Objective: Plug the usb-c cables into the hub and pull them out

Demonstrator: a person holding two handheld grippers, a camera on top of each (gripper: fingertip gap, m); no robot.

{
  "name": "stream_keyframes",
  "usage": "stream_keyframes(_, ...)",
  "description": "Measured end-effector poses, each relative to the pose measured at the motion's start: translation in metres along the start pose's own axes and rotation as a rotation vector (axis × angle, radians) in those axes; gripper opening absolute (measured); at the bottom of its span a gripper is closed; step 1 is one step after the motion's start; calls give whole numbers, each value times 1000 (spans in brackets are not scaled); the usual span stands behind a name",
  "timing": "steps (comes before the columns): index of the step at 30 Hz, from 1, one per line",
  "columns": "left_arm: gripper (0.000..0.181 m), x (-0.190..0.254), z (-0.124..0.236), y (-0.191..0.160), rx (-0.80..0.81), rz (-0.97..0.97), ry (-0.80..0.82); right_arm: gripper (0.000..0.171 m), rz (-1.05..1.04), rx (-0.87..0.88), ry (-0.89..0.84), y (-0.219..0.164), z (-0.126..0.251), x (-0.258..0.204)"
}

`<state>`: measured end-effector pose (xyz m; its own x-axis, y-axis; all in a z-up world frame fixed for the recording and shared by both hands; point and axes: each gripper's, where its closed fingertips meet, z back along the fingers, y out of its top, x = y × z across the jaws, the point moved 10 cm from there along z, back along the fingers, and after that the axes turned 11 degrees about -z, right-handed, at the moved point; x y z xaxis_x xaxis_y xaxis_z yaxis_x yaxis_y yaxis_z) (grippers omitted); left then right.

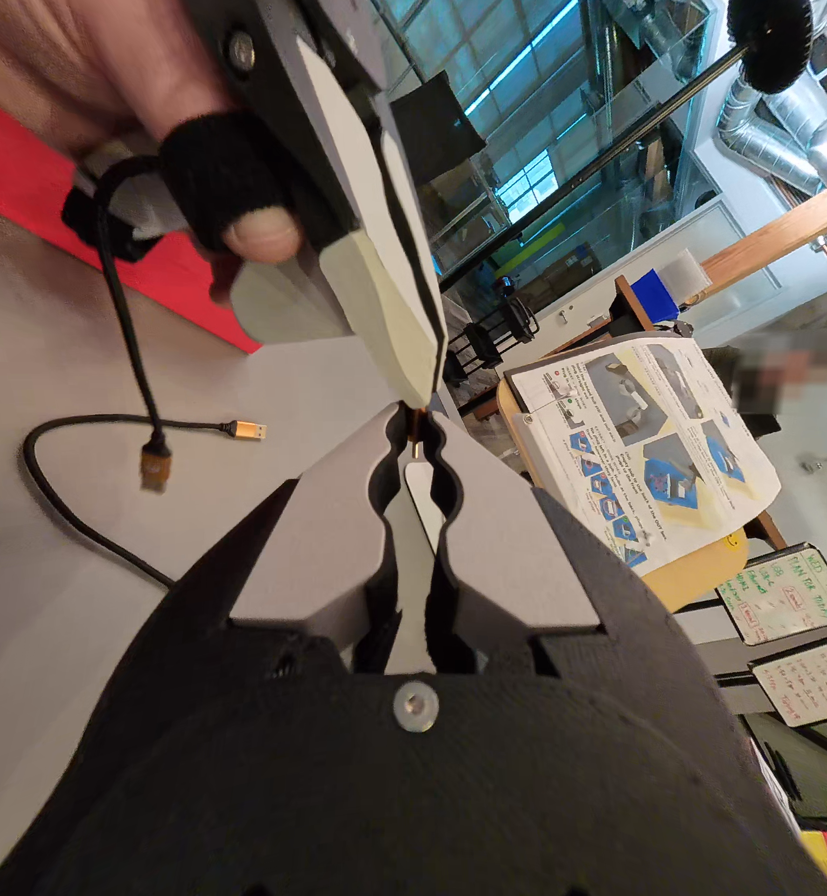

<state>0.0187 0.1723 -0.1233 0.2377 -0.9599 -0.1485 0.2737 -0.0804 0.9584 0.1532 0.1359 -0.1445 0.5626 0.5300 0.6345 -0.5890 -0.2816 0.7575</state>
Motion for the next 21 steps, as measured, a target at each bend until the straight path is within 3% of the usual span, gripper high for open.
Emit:
stream_keyframes(10, 12, 5, -4, -8, 58, 164, 25, 3, 42, -4, -94, 1, -1, -6)
stream_keyframes(21, 11, 11, -1, -7, 113, 119, 91, 3, -51, 32, -68, 4, -1, -1)
